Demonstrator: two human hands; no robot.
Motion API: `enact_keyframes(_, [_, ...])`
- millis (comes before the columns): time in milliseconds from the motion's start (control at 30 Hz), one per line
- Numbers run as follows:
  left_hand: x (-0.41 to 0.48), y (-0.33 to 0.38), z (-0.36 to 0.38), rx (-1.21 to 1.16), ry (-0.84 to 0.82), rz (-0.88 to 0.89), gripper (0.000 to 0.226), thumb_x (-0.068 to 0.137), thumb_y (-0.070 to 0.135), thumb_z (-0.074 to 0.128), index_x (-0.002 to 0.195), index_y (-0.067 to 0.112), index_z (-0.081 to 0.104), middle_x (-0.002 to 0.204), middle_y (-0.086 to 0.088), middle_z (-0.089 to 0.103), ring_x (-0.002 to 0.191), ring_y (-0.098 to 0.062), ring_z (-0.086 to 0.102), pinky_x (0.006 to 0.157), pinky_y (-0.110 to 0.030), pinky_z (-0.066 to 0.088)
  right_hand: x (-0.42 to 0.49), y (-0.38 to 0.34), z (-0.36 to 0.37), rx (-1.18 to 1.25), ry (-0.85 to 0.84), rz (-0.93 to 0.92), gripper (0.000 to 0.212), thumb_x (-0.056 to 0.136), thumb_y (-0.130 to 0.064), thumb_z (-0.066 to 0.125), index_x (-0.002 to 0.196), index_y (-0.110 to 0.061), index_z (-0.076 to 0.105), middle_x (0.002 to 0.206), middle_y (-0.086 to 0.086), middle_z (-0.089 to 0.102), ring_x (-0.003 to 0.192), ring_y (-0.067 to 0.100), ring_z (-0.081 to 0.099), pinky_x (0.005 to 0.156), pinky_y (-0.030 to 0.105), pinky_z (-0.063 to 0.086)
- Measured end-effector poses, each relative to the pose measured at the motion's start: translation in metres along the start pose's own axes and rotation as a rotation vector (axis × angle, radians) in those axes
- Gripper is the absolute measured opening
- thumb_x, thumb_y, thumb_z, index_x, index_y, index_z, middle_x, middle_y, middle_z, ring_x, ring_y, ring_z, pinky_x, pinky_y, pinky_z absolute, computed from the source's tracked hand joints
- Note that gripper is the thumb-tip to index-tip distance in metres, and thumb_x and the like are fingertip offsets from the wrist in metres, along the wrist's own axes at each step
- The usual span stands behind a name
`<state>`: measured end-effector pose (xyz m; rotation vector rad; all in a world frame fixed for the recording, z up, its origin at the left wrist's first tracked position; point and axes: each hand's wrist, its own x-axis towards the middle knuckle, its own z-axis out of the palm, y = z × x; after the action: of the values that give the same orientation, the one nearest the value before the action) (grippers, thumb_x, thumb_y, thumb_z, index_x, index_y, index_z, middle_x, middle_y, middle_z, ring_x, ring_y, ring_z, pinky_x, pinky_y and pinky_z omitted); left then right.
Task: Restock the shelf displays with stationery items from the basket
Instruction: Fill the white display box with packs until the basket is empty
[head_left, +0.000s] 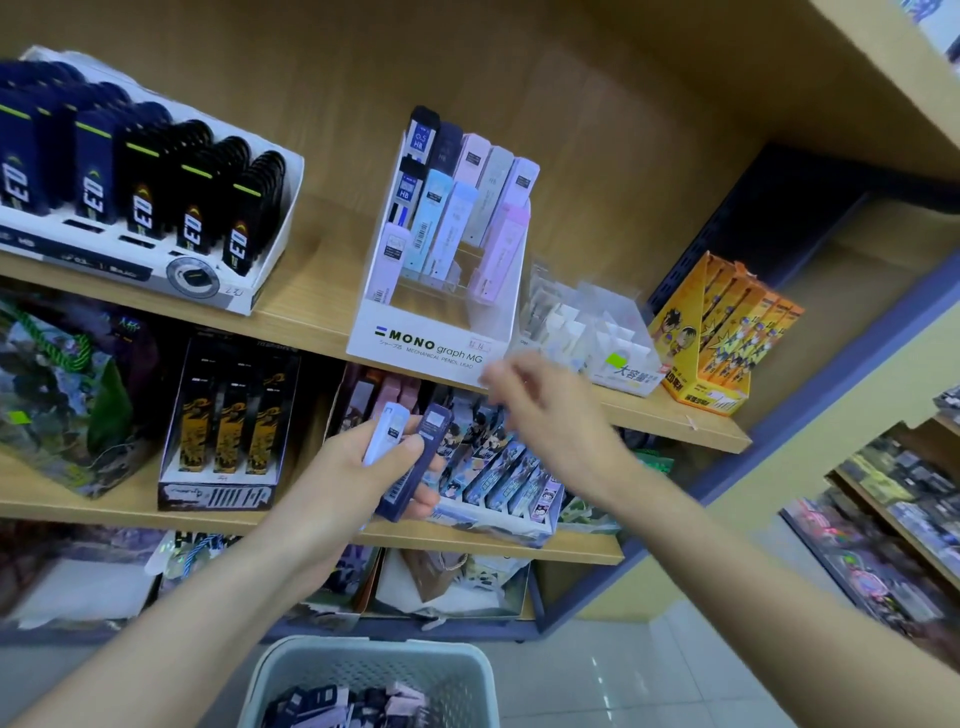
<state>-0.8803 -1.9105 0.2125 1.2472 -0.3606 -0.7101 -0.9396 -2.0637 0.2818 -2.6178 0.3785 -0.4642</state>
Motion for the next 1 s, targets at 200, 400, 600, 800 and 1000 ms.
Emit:
enact_keyframes(200, [-0.004,-0.002,-0.002,0.094,-0.007,0.127,0.017,0.097,0.015,0.048,0.098,0.022,0.064,0.065,0.000,0.071,0.057,-0.012,0.067,0.053,-0.018,0.053,-0.024,-0.016,0.021,0.308,-0.213,0.090,0.003,0.092,-0.020,0.060,0.091,-0.020,0.063,0.068,-0.006,0.063,0.060,0.006,0.060,0.058,0.021,0.052])
enact_keyframes(400, [-0.007,0.007,-0.010,0.095,-0.083,0.162,0.019,0.096,0.018,0.047,0.091,0.013,0.065,0.070,0.000,0.067,0.058,-0.015,0.062,0.043,-0.025,0.049,-0.020,-0.029,0.004,0.507,-0.163,0.096,0.005,0.092,-0.009,0.058,0.095,-0.012,0.059,0.078,0.005,0.065,0.064,0.009,0.063,0.060,0.020,0.053])
enact_keyframes(600, [-0.008,0.022,-0.020,0.200,0.073,0.268,0.024,0.099,0.025,0.043,0.090,0.007,0.056,0.066,-0.008,0.062,0.030,-0.004,0.034,0.032,-0.013,0.025,0.000,-0.056,-0.018,0.508,0.030,-0.036,0.009,0.093,-0.003,0.054,0.093,-0.012,0.059,0.081,0.004,0.064,0.066,0.007,0.062,0.064,0.022,0.056])
enact_keyframes(800, [0.022,0.034,-0.043,-0.018,0.138,0.012,0.026,0.102,0.020,0.034,0.090,-0.001,0.044,0.035,0.000,0.047,0.020,-0.008,0.022,0.029,-0.015,0.017,0.062,-0.060,-0.042,0.237,0.458,-0.123,0.010,0.097,-0.009,0.047,0.099,-0.012,0.055,0.084,0.001,0.063,0.068,0.005,0.061,0.064,0.016,0.052])
enact_keyframes(1000, [-0.008,0.033,-0.045,0.108,0.167,0.189,0.020,0.099,0.025,0.040,0.083,0.014,0.045,0.072,-0.006,0.046,0.046,-0.012,0.025,0.037,-0.018,0.020,0.108,-0.049,-0.049,-0.076,0.459,-0.160,0.011,0.097,-0.010,0.046,0.096,-0.018,0.054,0.094,0.005,0.063,0.087,0.023,0.062,0.083,0.038,0.052])
